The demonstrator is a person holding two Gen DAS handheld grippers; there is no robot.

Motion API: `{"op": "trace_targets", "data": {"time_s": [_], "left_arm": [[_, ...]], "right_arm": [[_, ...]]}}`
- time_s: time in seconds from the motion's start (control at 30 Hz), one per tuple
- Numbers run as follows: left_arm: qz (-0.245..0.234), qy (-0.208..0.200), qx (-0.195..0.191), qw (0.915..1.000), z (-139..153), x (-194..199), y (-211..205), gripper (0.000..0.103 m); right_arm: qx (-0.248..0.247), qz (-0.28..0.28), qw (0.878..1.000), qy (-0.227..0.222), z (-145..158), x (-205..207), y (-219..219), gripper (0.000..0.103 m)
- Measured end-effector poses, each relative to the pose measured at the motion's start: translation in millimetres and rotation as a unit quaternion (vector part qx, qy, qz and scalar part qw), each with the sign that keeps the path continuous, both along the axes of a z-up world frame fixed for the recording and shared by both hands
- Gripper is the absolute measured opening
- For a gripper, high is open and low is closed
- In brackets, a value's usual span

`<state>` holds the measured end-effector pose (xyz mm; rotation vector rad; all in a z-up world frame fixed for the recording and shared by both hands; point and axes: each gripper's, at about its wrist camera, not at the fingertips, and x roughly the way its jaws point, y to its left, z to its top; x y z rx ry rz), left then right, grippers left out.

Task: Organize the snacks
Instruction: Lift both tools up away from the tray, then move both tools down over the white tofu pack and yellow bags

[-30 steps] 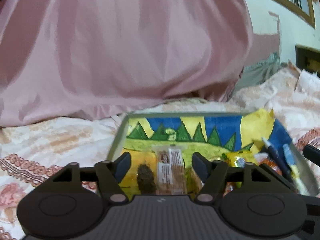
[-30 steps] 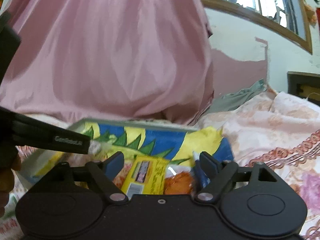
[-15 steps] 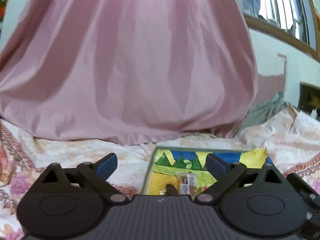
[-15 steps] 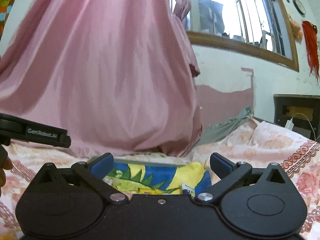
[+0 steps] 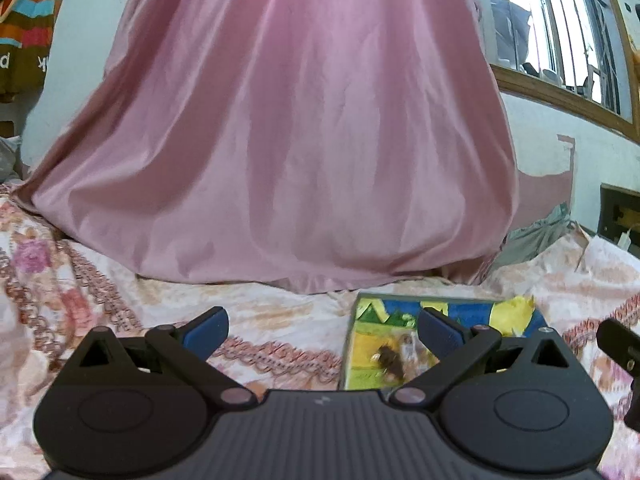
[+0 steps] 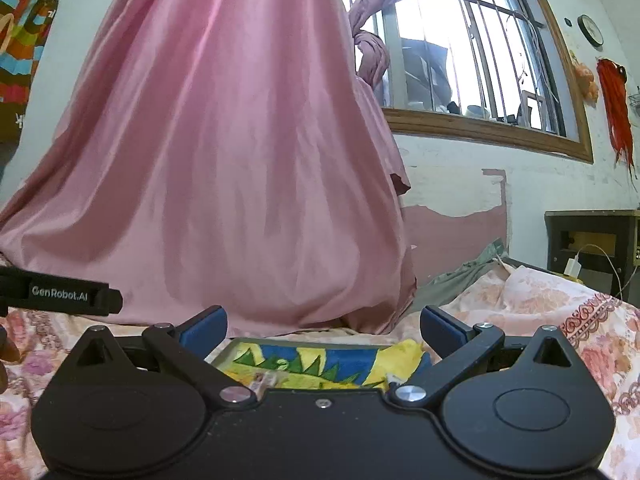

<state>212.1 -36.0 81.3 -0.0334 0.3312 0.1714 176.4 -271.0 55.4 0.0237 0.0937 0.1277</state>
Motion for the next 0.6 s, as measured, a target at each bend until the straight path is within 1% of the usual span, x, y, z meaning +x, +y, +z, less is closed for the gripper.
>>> {"op": "trace_targets", "data": {"time_s": [0.3, 0.6], "left_arm": [[-0.004, 0.021, 0.017, 0.9996, -12.6, -52.4, 10.9, 0.102], [-0.017, 0.045, 0.027, 0.9985, -44.2, -84.7, 25.0, 0.102]], "right_arm": [[-0.005, 0.016, 1.000, 0.022, -7.7, -43.6, 15.2, 0.102], [-0.029, 0.030, 0.997, 0.063, -28.0, -78.8, 26.8, 0.102]]}}
